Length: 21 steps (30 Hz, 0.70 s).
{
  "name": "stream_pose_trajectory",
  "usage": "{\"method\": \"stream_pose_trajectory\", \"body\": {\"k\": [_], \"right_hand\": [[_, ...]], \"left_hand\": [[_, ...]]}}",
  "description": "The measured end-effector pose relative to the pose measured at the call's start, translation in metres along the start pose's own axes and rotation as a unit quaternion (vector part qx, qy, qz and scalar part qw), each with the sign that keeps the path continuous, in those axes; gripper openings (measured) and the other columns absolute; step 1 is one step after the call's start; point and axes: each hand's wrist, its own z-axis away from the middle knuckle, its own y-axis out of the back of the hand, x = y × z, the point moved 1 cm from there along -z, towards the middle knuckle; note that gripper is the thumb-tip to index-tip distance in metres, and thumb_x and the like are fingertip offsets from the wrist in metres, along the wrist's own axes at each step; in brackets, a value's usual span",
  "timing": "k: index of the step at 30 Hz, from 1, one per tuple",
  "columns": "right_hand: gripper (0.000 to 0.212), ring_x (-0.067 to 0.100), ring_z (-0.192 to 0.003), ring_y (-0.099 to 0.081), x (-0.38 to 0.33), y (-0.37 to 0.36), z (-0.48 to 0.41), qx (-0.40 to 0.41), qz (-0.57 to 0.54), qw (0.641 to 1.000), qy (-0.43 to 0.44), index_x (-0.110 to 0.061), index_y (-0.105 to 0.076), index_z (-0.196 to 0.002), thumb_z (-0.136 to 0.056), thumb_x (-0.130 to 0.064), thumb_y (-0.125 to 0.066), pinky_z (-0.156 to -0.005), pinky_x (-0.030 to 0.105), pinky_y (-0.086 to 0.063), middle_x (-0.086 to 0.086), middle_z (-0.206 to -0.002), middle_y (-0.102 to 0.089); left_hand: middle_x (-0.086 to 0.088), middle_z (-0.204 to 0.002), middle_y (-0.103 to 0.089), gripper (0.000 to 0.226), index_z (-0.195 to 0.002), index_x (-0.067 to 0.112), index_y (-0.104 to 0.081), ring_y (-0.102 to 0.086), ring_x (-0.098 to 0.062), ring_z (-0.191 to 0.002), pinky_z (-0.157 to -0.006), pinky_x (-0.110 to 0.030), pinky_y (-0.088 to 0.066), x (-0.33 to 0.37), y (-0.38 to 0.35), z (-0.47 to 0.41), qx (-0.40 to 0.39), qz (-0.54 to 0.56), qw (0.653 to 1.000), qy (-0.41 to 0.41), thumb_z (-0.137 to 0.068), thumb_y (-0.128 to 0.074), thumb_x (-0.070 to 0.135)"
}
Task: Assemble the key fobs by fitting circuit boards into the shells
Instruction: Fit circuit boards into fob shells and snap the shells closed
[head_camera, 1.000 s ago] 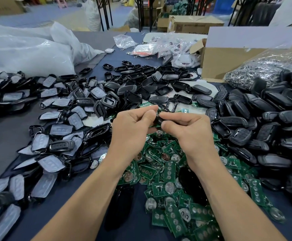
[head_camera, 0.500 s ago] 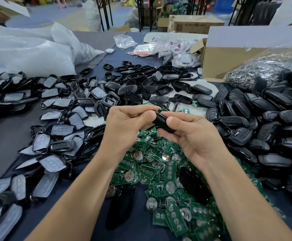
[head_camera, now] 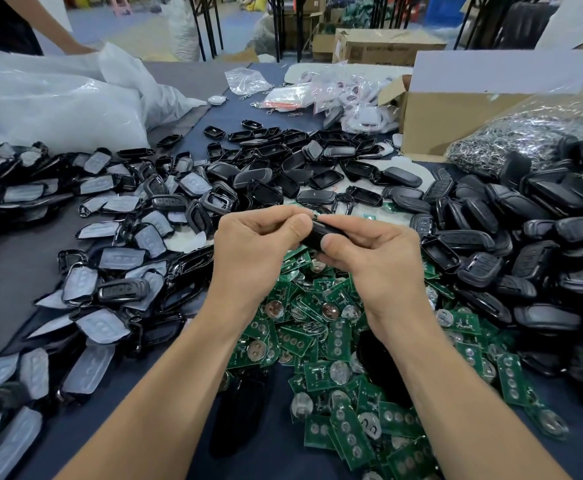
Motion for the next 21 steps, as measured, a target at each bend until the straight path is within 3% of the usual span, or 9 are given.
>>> {"method": "stream_pose_trajectory", "body": {"k": [3,7,12,18,21], "right_hand": [[0.028,0.026,-0.082,-0.079,0.000,0.002,0.000,0.003,0.021,1.000,0.008,-0.031,-0.084,-0.091,-0.080,-0.006,-0.078,-0.081,0.047,-0.065,0.001,-0.088,-0.081],[0.025,0.023,-0.082,-0.079,0.002,0.000,0.001,0.007,0.065,0.998,0.019,-0.035,-0.084,-0.092,-0.075,-0.018,-0.077,-0.081,0.050,-0.064,-0.003,-0.085,-0.081],[0.023,0.021,-0.081,-0.078,-0.003,0.001,0.001,0.007,0.082,0.996,0.031,-0.033,-0.084,-0.091,-0.078,-0.014,-0.077,-0.081,0.048,-0.064,-0.005,-0.085,-0.081],[0.035,0.002,-0.077,-0.075,-0.010,0.001,0.003,0.007,0.193,0.979,0.072,-0.048,-0.077,-0.083,-0.082,-0.013,-0.080,-0.071,0.031,-0.064,-0.025,-0.079,-0.076],[0.033,0.005,-0.079,-0.076,-0.011,-0.001,0.002,0.003,0.070,0.997,0.043,-0.039,-0.081,-0.086,-0.084,-0.006,-0.080,-0.071,0.024,-0.059,-0.011,-0.084,-0.080]], "left_hand": [[0.000,-0.085,-0.082,0.029,-0.086,0.029,-0.085,-0.077,-0.011,-0.080,-0.074,-0.020,-0.058,0.002,-0.001,0.002,-0.030,0.016,0.999,0.006,-0.088,-0.079,0.001],[0.000,-0.076,-0.080,0.031,-0.077,0.029,-0.085,-0.074,-0.010,-0.072,-0.069,-0.019,-0.058,0.001,-0.001,0.001,-0.001,0.034,0.999,0.035,-0.085,-0.080,-0.001],[-0.002,-0.077,-0.080,0.026,-0.080,0.022,-0.084,-0.076,-0.012,-0.073,-0.070,-0.020,-0.059,0.001,-0.003,0.002,0.015,0.041,0.999,0.022,-0.083,-0.081,-0.004],[-0.001,-0.090,-0.082,0.033,-0.092,0.028,-0.085,-0.079,-0.018,-0.088,-0.079,-0.024,-0.060,0.004,-0.001,0.001,0.000,0.018,1.000,-0.017,-0.081,-0.082,-0.003],[-0.004,-0.101,-0.082,0.023,-0.104,0.023,-0.083,-0.078,-0.018,-0.098,-0.083,-0.025,-0.060,0.004,-0.004,0.003,-0.039,0.068,0.997,0.023,-0.091,-0.076,0.006]]}}
